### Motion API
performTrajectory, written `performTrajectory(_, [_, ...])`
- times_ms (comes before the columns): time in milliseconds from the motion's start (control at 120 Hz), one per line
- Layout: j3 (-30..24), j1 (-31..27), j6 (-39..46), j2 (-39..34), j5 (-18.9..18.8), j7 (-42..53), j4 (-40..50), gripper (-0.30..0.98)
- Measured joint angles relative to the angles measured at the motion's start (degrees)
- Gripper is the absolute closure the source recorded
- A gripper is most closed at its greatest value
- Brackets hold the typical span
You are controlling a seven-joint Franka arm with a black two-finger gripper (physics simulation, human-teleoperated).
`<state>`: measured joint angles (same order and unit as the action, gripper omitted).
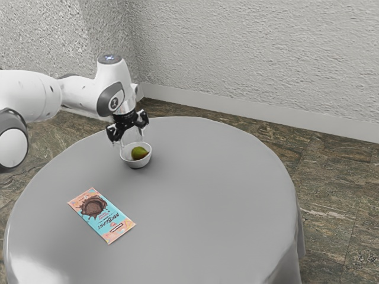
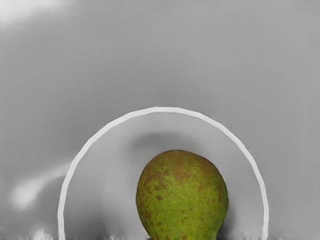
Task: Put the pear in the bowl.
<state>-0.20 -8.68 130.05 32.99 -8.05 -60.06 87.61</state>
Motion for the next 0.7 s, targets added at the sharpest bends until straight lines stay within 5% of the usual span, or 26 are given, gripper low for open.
performTrajectory(392, [0.0,2.5,-19.0,-27.5,1.6,13.2,9.8,0.04])
performTrajectory(700, [0.7,4.8,-28.9,-30.9,9.1,34.1,3.7,0.02])
